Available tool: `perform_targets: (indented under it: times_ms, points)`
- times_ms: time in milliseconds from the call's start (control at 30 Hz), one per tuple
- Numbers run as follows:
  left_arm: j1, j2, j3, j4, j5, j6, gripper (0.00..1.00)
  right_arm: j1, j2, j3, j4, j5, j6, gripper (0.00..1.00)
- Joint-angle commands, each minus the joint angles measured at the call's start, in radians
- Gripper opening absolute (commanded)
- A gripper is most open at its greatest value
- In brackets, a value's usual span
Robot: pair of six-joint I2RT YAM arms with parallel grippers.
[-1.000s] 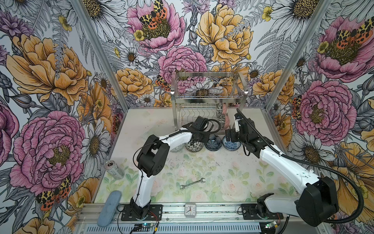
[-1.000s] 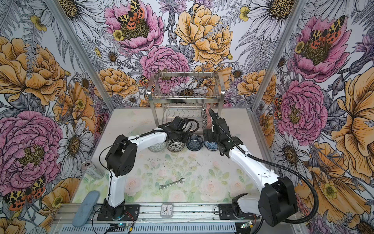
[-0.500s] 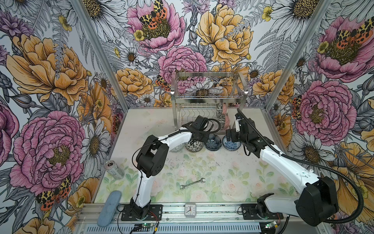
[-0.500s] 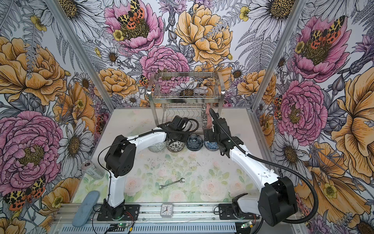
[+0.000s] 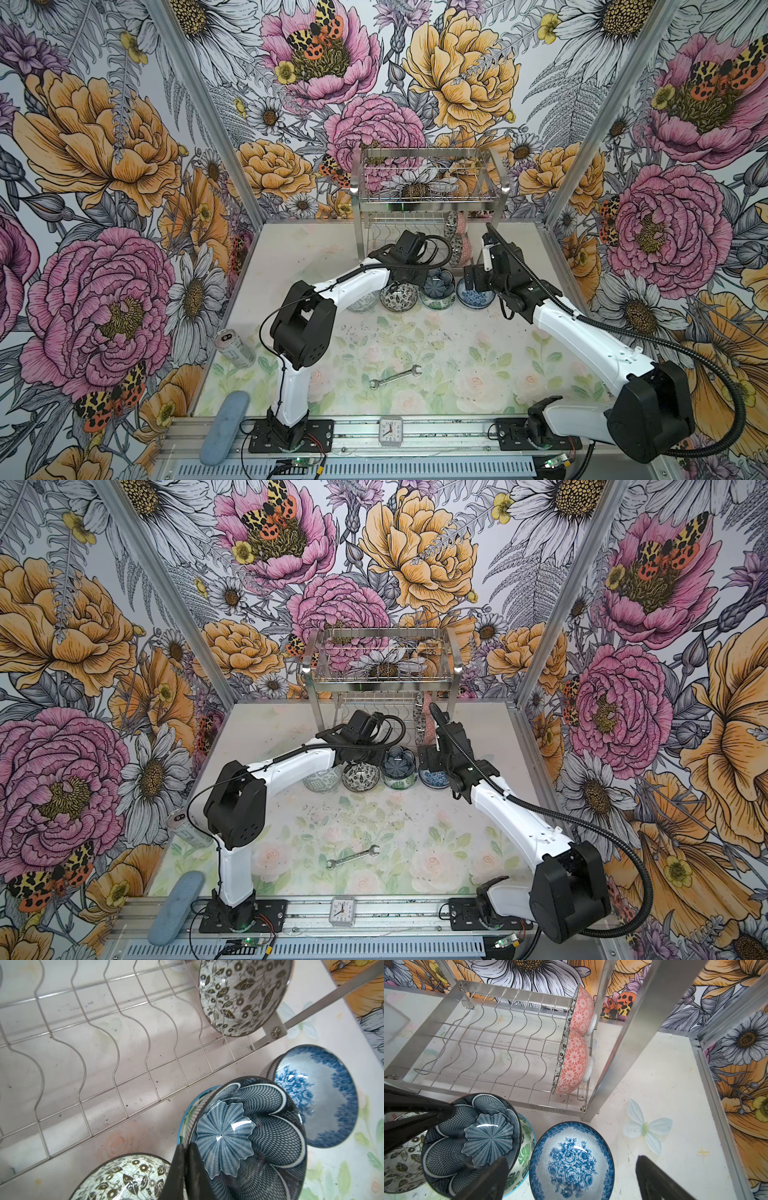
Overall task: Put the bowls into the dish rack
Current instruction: 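Lift and tilt the dark blue bowl with the left gripper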
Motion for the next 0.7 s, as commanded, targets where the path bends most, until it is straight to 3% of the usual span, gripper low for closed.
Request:
perform_targets:
  times_ms: [0,333,667]
  points:
    - [0.002,-0.104,0.034,0.087,-0.049,-0.003,0.00,-0.004,-0.023,0.022,-0.008,-0.035,0.011,0.97]
    - [0.015,-0.302,-0.188,0.361,-0.139,-0.096,0.00,0.050,0.001,0.109,0.013,-0.184,0.108,0.96]
    - [0.007,-0.331,-0.258,0.428,-0.168,-0.132,0.00,0.105,0.049,0.164,0.063,-0.202,0.163,0.94]
